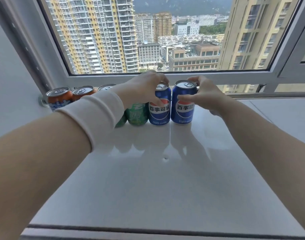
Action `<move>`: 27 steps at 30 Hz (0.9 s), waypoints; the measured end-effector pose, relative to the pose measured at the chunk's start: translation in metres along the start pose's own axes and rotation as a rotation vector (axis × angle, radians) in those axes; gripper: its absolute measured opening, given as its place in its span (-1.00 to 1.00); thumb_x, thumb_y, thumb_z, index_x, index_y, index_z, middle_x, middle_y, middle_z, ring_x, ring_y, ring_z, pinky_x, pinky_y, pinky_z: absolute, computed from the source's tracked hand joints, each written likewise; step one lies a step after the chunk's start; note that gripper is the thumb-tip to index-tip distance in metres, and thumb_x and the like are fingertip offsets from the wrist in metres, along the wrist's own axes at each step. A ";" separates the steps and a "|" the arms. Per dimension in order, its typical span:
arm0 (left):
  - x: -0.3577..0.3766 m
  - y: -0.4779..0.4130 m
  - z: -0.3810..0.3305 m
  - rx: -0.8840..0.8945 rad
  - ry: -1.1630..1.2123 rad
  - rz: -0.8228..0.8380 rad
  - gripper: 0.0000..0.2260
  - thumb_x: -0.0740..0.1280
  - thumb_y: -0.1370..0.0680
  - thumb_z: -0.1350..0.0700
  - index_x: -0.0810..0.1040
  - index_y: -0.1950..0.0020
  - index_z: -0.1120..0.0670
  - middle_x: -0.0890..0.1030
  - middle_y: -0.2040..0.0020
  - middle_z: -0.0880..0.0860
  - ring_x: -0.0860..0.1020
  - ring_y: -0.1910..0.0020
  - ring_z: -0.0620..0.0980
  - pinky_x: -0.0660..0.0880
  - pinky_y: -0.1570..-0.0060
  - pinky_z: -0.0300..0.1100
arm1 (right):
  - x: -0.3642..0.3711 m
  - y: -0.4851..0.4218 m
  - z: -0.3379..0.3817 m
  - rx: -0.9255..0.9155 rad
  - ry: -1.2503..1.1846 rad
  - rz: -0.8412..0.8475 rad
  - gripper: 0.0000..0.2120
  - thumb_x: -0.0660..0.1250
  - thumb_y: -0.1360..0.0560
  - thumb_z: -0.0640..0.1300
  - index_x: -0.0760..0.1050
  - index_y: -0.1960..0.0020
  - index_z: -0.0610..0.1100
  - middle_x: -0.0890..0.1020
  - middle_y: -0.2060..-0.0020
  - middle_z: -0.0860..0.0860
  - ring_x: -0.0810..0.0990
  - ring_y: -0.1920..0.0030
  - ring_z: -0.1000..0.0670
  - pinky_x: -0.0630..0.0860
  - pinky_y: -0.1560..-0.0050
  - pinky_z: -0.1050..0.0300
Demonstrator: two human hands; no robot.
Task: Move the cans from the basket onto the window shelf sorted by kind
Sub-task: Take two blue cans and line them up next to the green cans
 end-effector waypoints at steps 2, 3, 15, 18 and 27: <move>0.000 -0.002 0.000 -0.002 -0.011 0.000 -0.37 0.48 -0.38 -0.05 0.33 -0.39 0.01 0.37 -0.33 0.08 0.38 -0.27 0.07 0.36 -0.19 -0.07 | 0.003 -0.003 0.000 -0.001 0.014 0.015 -0.34 0.49 -0.35 -0.24 0.26 -0.35 -0.22 0.48 -0.15 -0.08 0.49 -0.09 -0.04 0.46 -0.01 0.11; 0.000 -0.003 0.000 -0.001 -0.018 -0.001 -0.36 0.48 -0.38 -0.04 0.32 -0.39 0.02 0.37 -0.34 0.08 0.37 -0.28 0.07 0.35 -0.20 -0.07 | 0.003 -0.005 0.001 -0.001 0.020 0.010 -0.34 0.49 -0.35 -0.24 0.26 -0.35 -0.22 0.48 -0.18 -0.10 0.49 -0.10 -0.04 0.46 -0.03 0.10; 0.002 -0.012 0.004 0.031 0.008 0.038 -0.35 0.47 -0.38 -0.03 0.29 -0.39 0.01 0.32 -0.33 0.12 0.38 -0.24 0.10 0.35 -0.06 -0.12 | 0.002 -0.006 -0.001 0.045 0.061 -0.023 -0.33 0.49 -0.36 -0.21 0.26 -0.37 -0.17 0.48 -0.17 -0.10 0.51 -0.11 -0.05 0.46 0.00 0.13; 0.002 -0.013 0.006 0.020 0.007 0.045 -0.36 0.47 -0.38 -0.05 0.29 -0.39 0.01 0.32 -0.33 0.12 0.38 -0.25 0.10 0.37 -0.12 -0.08 | 0.003 -0.006 -0.001 0.031 0.059 -0.019 -0.34 0.49 -0.36 -0.21 0.26 -0.37 -0.18 0.46 -0.13 -0.06 0.50 -0.10 -0.03 0.45 0.00 0.14; 0.008 -0.002 -0.001 -0.033 -0.101 0.032 -0.35 0.38 -0.47 -0.07 0.16 -0.47 -0.01 0.27 -0.42 0.08 0.34 -0.34 0.09 0.33 -0.26 -0.02 | 0.005 -0.004 -0.011 -0.040 0.040 -0.008 -0.21 0.50 -0.34 -0.14 0.16 -0.44 -0.14 0.44 -0.30 -0.09 0.46 -0.20 -0.03 0.44 -0.16 0.09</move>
Point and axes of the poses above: each hand's wrist, its own y-axis away from the middle knuckle, its own x-axis out of the palm, z = x × y, the point moved 6 cm from there along -y, towards the middle knuckle
